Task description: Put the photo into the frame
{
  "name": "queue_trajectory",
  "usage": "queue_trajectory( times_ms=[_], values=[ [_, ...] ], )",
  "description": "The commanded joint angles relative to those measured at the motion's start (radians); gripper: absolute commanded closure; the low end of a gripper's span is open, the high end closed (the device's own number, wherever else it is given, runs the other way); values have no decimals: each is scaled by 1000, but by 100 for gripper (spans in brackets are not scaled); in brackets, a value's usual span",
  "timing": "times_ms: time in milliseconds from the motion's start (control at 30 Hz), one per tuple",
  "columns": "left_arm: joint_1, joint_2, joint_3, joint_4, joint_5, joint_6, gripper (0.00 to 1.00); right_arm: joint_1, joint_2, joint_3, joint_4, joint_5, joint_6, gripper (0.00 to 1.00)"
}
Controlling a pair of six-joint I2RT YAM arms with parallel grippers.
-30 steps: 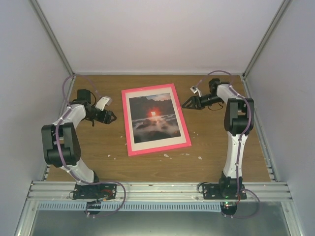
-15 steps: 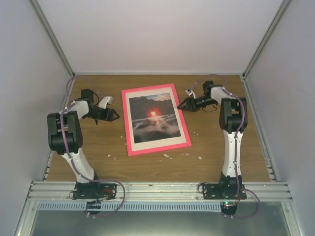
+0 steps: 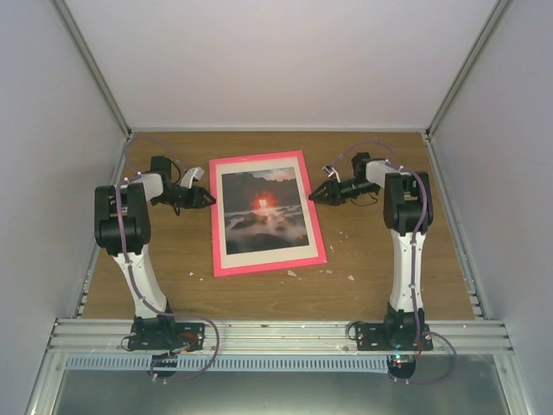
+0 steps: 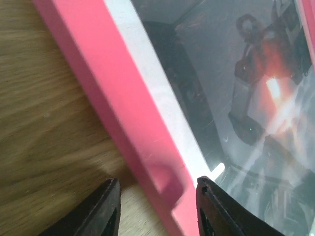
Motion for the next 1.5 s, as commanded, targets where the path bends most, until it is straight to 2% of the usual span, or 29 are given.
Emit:
queue_trajectory(
  times_ms=[0,167,367,633,933,1467],
  values=[
    [-45,29,12,31,18,-1,58,27,-16,-96,-17,62,-15,43],
    [-87,16,-31,37,7,24,67,27,-45,-185,-47,62,-67,54],
    [-104,-10,-108,35,1,33,75,10,-74,-250,-140,129,-205,58],
    [-170,-83,-220,33,0,51,79,-13,-86,-299,-210,186,-286,61],
    [-201,-142,-304,23,8,59,81,-45,-136,-405,-199,232,-307,61],
    [-235,-202,-296,-57,-6,134,85,-64,-150,-422,-176,275,-293,61]
  ],
)
